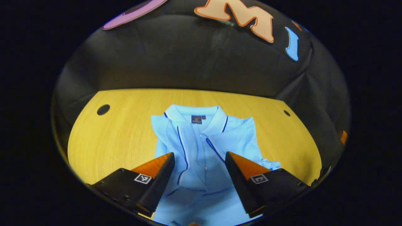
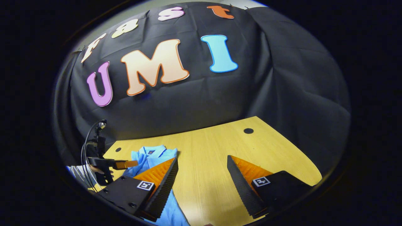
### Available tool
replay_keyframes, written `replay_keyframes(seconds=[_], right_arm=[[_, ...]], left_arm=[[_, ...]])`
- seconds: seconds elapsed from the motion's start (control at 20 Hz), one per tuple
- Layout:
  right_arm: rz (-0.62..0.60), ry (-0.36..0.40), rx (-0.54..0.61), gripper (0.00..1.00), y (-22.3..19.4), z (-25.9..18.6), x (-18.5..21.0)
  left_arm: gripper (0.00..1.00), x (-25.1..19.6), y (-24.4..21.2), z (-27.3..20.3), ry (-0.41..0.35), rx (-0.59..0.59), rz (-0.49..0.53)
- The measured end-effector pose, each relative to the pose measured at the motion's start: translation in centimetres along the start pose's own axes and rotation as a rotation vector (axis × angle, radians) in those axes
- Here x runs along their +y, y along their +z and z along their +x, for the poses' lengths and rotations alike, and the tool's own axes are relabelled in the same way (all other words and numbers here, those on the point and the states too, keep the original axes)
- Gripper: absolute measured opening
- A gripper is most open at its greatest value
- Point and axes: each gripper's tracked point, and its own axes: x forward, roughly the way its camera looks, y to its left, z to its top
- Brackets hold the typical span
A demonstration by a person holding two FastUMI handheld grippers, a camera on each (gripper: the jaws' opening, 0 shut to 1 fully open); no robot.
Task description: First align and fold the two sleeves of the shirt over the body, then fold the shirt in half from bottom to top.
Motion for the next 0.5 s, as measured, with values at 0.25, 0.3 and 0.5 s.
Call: replay_keyframes(seconds=[0.25,0.3,0.5], right_arm=[[-0.076,0.140,0.027,0.98,-2.0,-1.1,2.5],[-0.086,0.156,0.040,0.98,-2.8,-1.5,3.0],[-0.090,0.180,0.089,0.98,-6.5,-4.8,4.7]], left_arm=[[0.96,1.8,0.2,-9.4,0.094,-0.112,0.051],[0.96,2.2,-0.7,-11.1,0.110,-0.110,0.059],[0.96,3.5,-6.2,-17.0,0.143,-0.049,0.082]])
